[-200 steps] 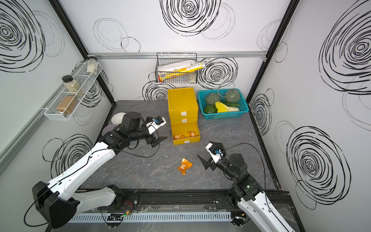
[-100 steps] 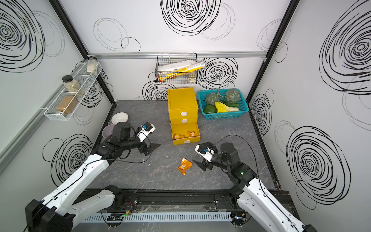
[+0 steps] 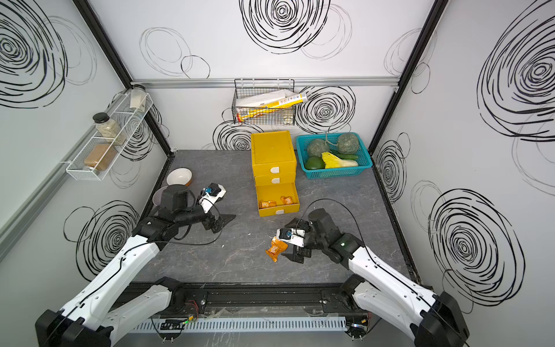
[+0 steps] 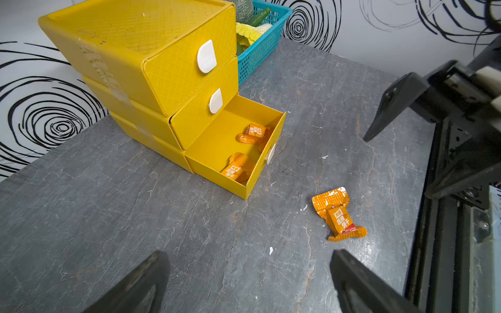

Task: Place the cookies into the drawer by color
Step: Pick up the cookie at the center of the board.

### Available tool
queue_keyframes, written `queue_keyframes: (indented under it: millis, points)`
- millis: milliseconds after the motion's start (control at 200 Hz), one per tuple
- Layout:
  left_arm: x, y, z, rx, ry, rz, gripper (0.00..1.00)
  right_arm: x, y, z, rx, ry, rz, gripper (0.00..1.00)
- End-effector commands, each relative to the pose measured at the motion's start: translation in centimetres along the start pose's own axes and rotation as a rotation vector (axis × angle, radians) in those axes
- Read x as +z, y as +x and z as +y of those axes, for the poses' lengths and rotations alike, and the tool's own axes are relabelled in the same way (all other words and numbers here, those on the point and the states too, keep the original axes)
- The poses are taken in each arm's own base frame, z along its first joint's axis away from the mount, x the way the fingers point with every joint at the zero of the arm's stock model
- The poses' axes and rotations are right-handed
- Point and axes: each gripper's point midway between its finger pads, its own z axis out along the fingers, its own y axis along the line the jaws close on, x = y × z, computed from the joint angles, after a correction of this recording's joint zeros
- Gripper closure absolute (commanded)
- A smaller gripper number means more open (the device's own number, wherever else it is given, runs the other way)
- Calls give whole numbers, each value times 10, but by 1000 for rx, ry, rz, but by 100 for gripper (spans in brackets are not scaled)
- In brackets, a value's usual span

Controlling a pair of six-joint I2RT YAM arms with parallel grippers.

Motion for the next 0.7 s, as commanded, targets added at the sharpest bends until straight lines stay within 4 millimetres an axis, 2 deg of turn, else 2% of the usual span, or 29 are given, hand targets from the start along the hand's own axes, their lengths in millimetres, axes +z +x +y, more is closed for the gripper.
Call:
queue_keyframes:
  millis: [0, 125, 385, 601, 696]
  points:
    - [-1, -6, -2, 30, 16, -39, 1, 9, -8, -7, -75, 0, 34, 1]
    - [-3, -10, -1, 35, 5, -42, 1, 26, -3, 3, -113, -77, 86, 1]
    - [-1, -7, -4, 40, 18, -39, 1, 54, 11, 7, -176, -165, 195, 4]
    - [-2, -7, -3, 48, 5, -35, 1, 75, 36, 5, -176, -203, 319, 12]
    - [-1, -5, -4, 49, 12, -31, 1, 82, 42, 6, -168, -233, 364, 21]
